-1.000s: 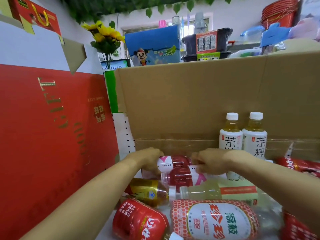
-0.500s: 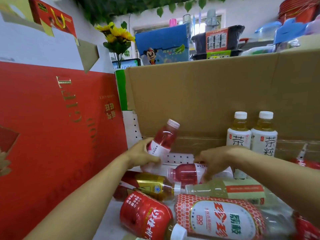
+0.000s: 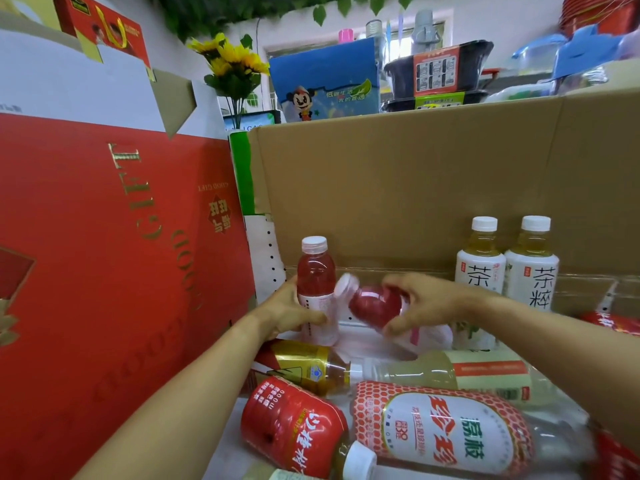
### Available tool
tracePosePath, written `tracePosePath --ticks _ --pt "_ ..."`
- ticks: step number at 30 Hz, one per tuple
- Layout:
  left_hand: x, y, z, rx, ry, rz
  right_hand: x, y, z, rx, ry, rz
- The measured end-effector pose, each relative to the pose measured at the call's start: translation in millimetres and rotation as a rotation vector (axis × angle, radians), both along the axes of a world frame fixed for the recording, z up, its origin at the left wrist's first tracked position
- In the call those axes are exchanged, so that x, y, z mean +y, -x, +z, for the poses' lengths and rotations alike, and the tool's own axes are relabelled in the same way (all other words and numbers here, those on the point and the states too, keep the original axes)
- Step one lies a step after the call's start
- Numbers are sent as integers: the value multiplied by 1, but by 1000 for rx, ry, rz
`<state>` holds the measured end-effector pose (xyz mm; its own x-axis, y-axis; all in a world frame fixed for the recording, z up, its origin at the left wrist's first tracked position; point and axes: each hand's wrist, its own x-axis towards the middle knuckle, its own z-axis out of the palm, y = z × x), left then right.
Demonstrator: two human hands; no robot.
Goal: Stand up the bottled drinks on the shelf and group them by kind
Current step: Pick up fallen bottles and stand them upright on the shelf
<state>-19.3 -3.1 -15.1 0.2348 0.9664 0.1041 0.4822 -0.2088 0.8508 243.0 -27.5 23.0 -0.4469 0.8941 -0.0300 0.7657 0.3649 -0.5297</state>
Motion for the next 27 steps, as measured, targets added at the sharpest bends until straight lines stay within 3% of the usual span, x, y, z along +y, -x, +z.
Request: tracePosePath --ticks 5,12,17,21,24,27 --pt "1 -2 -1 32 0 20 2 10 1 477 -42 -142" --pt "-11 1 -3 161 -39 67 6 23 -12 487 29 -232" --pt "-39 3 5 382 -61 58 -18 20 1 271 89 -181" --pt "-62 16 7 578 75 19 -52 5 -3 -40 153 -117" --pt "-74 21 12 618 133 -88 -63 -6 -11 -371 155 -61" --pt "-74 21 21 678 176 -164 -60 -8 -14 -458 111 -30"
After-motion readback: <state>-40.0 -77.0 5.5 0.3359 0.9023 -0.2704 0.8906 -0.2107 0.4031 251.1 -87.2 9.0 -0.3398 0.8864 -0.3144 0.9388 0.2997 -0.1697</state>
